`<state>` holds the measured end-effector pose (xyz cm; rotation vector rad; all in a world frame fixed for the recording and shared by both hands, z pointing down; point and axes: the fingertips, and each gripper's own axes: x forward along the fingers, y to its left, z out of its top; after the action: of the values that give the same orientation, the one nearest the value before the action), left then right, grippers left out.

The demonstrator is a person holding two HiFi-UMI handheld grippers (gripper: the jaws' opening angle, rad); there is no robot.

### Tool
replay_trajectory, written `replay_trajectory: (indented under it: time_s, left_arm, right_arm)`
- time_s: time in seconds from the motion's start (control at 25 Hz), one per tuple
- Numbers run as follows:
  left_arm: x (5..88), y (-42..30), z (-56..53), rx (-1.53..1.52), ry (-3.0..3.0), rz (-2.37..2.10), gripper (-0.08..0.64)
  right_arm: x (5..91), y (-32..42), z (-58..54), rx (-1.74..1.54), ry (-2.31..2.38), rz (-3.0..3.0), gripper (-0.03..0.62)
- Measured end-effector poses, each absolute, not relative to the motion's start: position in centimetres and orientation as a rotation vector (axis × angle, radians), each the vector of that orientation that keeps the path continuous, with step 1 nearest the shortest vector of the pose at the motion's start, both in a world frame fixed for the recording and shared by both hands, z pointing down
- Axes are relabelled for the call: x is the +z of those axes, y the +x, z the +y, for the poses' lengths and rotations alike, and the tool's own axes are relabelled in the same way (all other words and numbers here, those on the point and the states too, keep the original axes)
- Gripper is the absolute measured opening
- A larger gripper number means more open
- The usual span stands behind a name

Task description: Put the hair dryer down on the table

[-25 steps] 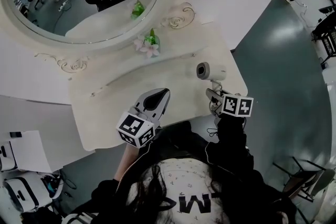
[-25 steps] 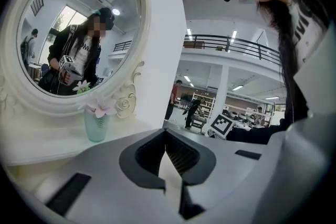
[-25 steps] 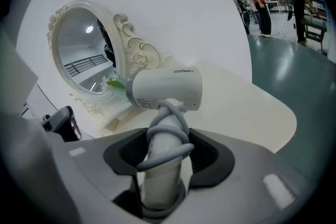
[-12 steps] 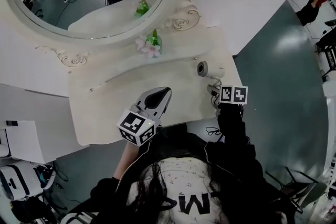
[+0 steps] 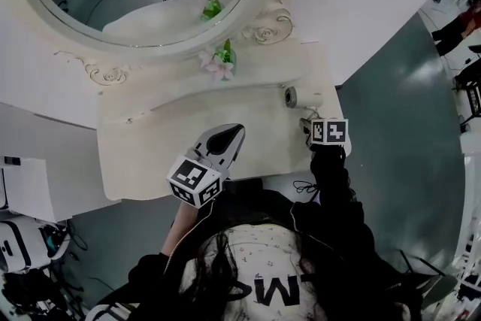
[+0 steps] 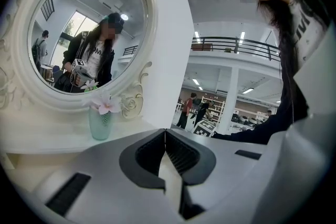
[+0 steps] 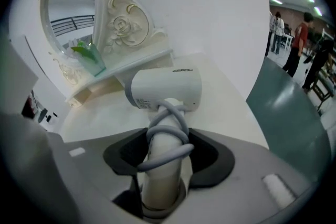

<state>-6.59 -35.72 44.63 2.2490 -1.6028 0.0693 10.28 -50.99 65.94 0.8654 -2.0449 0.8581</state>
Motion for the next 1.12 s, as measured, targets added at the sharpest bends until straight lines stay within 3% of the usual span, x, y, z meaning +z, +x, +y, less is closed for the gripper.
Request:
replay_trajectory:
  time_s: [0.8, 0.92, 1.12]
  left_arm:
    - [44.4, -8.8, -33.2, 0.071, 2.201, -1.674, 0.002]
    - [44.2, -9.0, -32.7, 0.07, 2.207, -1.672, 0.002]
    - [44.1, -9.3, -31.6, 0.074, 2.211, -1.664, 0.002]
  right_arm:
    - [67.1, 10.4, -53.4, 0.637, 0.966, -2.053, 0.239]
    - [66.6, 10.5, -53.4, 0.591, 1.022, -2.054, 0.288]
    - [65.1, 11.6, -52.9, 0.603, 1.1, -2.078, 0.291]
